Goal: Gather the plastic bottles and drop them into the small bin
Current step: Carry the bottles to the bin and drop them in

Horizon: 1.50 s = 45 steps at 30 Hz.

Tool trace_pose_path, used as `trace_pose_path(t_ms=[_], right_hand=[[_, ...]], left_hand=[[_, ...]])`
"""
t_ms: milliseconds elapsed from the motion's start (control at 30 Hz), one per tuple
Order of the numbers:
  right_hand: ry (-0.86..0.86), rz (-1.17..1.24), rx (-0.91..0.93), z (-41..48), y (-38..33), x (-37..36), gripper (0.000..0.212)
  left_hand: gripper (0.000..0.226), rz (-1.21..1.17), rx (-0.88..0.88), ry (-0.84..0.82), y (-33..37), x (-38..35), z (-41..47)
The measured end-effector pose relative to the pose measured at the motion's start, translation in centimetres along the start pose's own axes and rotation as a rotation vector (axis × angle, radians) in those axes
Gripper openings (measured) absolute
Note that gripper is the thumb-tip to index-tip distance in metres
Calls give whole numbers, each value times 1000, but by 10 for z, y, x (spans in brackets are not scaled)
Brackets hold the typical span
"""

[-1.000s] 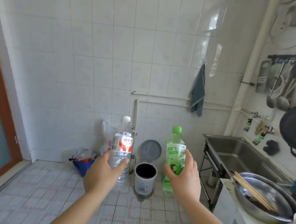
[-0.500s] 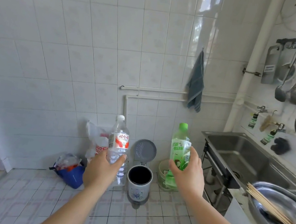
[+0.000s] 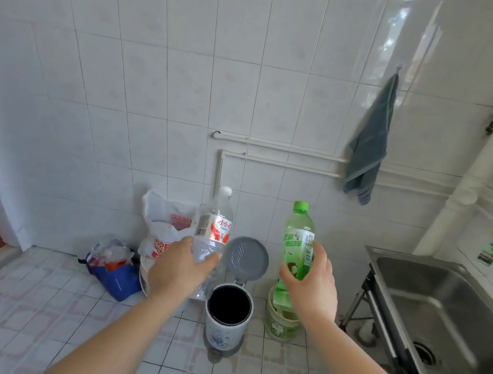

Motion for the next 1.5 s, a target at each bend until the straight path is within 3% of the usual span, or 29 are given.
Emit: trace_pose_path(t_ms=[233, 733, 1200, 1500], right_hand=[[-35, -26, 12, 75, -1, -49, 77], [7, -74, -154, 232, -24, -201, 78], [-225, -185, -350, 312, 69, -317, 74], [-390, -250, -495, 357, 146, -381, 77]], left_hand=[[67, -26, 59, -58, -12, -55, 64], [57, 5, 12, -251, -97, -155, 258], [56, 87, 131, -473, -152, -296, 320], [59, 91, 345, -664, -185, -405, 317]])
Point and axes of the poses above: each hand's wrist, its own z-axis towards the middle knuckle, its own x-axis out of the back of the hand, y = z × x, the point moved 3 cm from there along z, towards the middle knuckle, and after that the axes turned 12 degrees about -x, right-handed, at the moved point
